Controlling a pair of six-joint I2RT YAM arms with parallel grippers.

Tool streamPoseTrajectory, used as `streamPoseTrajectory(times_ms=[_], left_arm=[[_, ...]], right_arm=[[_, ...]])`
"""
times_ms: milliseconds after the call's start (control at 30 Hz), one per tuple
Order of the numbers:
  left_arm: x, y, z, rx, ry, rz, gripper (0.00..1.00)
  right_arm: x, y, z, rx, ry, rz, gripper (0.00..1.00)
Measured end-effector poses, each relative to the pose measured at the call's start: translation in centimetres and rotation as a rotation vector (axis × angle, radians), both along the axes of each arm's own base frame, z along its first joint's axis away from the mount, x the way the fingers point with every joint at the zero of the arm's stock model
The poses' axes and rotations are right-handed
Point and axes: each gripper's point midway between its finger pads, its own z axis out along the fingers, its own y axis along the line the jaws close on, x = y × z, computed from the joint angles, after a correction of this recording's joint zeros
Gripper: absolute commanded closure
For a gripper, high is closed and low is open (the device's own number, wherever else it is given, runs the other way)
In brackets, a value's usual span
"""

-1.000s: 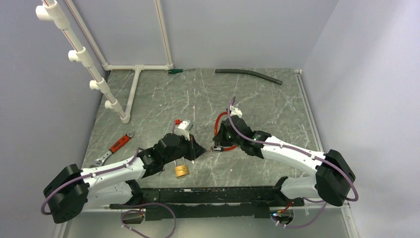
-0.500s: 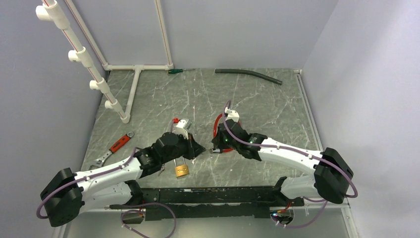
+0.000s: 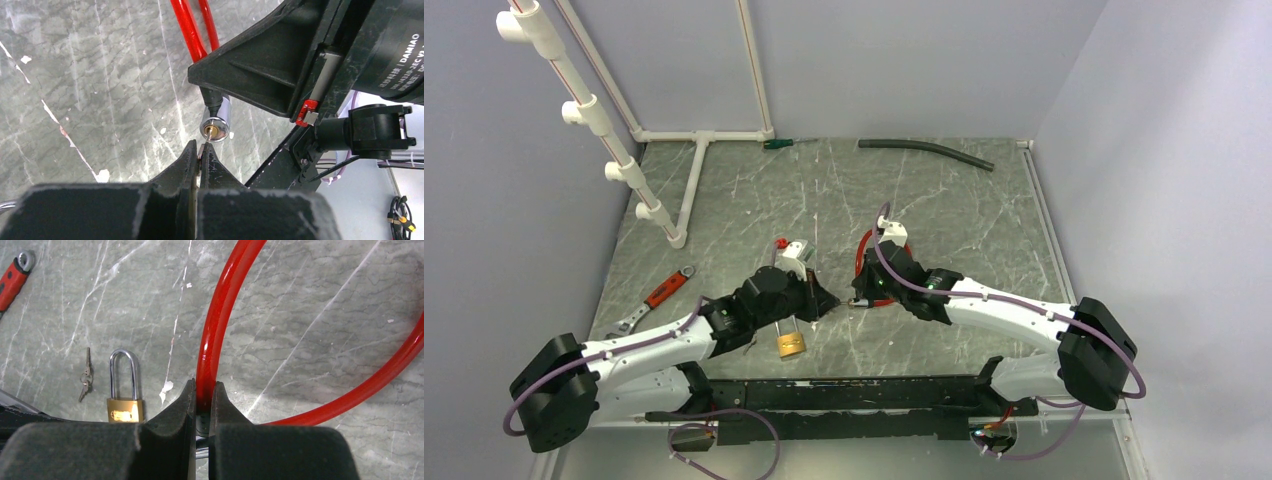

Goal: Unlock with the key

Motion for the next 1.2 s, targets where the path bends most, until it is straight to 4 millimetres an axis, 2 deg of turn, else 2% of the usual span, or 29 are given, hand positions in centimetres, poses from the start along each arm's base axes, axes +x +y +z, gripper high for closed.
streamPoseTrajectory(times_ms=[867, 1200], left_arm=[[0.28, -0.35, 0.58, -0.038, 0.007, 0.019, 1.00], [0.53, -0.66, -0.07, -0.029, 0.014, 0.019, 1.00]], right_arm=[[0.45, -0.39, 0.19, -0.013, -0.027, -0.040, 1.00], [0.43, -0.54, 0.13, -0.024, -0.031, -0.046, 1.00]])
